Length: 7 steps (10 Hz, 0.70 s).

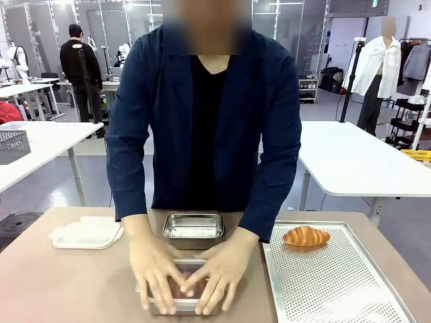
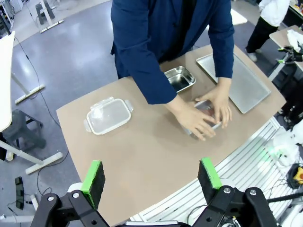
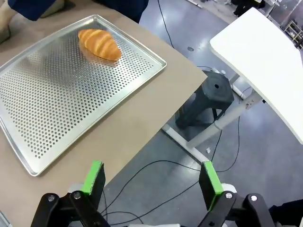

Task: Place the bread into the airtight container.
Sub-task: Pick up a Butter Roll and place it into an empty Airtight Container.

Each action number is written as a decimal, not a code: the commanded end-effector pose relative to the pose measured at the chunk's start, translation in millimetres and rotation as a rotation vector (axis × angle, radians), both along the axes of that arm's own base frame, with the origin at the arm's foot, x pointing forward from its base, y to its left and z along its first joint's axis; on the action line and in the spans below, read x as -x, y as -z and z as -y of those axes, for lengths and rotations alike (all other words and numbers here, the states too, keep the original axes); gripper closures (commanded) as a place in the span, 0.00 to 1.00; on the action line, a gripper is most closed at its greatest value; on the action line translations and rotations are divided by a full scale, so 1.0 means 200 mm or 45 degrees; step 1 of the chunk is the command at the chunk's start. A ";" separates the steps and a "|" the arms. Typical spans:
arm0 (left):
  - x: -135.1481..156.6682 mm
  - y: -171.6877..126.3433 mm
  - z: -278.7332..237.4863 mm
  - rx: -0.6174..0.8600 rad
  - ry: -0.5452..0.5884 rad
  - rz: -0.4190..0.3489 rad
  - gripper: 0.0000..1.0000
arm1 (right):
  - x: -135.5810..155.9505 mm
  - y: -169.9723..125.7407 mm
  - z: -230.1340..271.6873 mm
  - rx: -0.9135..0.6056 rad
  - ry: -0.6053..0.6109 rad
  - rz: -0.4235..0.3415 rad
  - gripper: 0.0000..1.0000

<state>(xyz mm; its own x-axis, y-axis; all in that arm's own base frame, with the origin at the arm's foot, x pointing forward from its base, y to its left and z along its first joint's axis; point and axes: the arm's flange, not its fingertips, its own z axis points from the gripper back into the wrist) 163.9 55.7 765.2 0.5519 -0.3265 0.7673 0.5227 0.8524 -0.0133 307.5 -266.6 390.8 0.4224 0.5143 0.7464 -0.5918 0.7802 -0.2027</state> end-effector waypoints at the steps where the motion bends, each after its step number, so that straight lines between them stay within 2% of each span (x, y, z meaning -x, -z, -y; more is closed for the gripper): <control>1: 0.00 -0.01 0.00 0.000 0.011 0.004 0.00 | 0.14 0.09 -0.17 0.040 0.013 0.029 0.00; 5: 0.00 -0.01 0.00 0.000 0.011 0.004 0.00 | 0.14 0.02 -0.24 0.092 0.019 -0.002 0.00; 7: 0.00 -0.01 0.00 0.000 0.011 0.004 0.00 | 0.11 -0.08 -0.28 0.148 0.026 -0.074 0.00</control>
